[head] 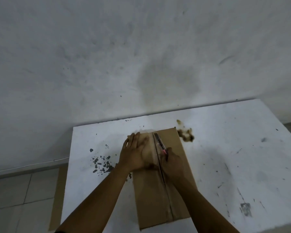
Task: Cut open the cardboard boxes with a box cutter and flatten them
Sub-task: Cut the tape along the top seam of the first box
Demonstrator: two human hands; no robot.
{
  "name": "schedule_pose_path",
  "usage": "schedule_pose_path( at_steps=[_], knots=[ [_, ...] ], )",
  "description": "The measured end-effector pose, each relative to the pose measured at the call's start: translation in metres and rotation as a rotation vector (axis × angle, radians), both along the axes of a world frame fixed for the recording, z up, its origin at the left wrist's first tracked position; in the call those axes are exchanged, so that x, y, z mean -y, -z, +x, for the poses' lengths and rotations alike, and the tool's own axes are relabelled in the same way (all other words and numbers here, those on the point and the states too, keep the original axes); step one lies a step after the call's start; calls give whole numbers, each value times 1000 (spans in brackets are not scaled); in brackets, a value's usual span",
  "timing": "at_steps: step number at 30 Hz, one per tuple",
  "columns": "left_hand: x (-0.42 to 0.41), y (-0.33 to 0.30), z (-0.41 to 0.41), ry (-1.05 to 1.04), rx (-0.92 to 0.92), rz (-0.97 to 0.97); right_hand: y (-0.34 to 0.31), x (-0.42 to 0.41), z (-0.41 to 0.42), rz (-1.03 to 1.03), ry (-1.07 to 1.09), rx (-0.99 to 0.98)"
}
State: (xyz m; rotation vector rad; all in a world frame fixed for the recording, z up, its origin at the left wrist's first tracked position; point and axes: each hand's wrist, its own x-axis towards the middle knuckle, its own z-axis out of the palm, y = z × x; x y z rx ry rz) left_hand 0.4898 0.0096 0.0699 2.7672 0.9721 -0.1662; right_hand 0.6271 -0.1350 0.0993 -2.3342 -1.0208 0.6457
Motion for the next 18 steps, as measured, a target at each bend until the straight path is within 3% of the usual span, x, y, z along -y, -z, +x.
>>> schedule_pose_path(
  at_steps=[13, 18],
  knots=[
    [3, -1, 4, -31, 3, -65, -8, -22, -17, -110, 45, 21],
    [5, 2, 5, -35, 62, -61, -27, -30, -21, -195, -32, 58]
  ],
)
